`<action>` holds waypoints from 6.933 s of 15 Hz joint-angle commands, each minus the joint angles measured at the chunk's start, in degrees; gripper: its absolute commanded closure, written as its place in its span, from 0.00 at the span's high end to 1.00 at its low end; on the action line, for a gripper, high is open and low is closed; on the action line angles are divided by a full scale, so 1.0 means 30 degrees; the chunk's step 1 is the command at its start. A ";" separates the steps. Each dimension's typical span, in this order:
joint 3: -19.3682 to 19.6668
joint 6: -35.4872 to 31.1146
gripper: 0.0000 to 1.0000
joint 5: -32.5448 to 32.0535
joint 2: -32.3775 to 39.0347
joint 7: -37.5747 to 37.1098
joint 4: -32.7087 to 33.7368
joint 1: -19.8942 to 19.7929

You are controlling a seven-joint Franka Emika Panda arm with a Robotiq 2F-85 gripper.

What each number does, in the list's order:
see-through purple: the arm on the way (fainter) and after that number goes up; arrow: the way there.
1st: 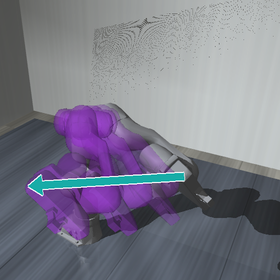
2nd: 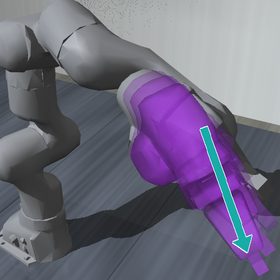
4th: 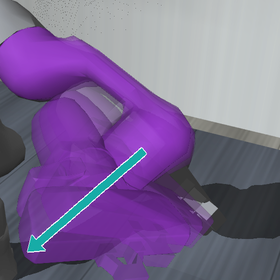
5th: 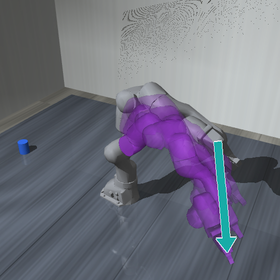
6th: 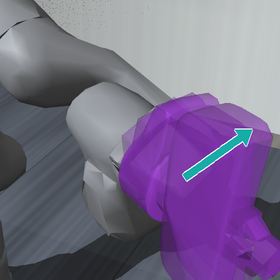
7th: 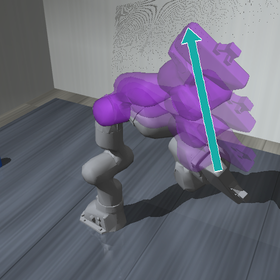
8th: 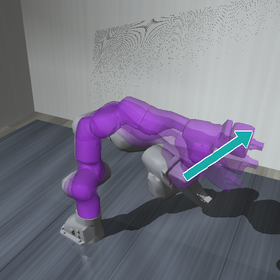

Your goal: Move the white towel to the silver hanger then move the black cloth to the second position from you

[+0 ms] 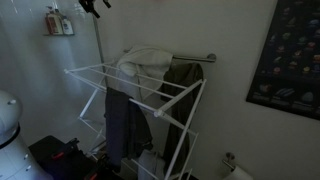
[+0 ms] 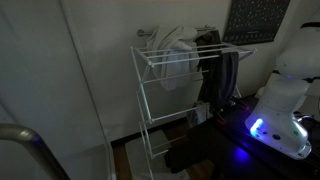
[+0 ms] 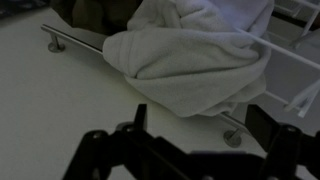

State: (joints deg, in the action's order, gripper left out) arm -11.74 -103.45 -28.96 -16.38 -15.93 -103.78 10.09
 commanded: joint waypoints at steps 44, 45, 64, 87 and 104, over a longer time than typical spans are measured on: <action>0.1364 -0.7809 1.00 0.1731 -0.9036 -1.0187 -1.8575 -0.9870; 0.1335 -0.7995 1.00 0.1789 -0.8695 -1.0551 -1.8577 -0.9823; 0.2005 -0.8007 0.08 0.2020 -0.6444 -1.2130 -1.8415 -0.9369; -0.0621 -0.7409 0.03 0.5383 -1.2514 -1.0387 -1.4190 -0.5182; -0.3371 -0.7329 0.03 0.4518 -0.6537 -1.0584 -0.4883 -0.5253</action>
State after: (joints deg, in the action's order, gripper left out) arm -21.32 -126.41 -14.62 -38.95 -48.42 -121.48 -5.48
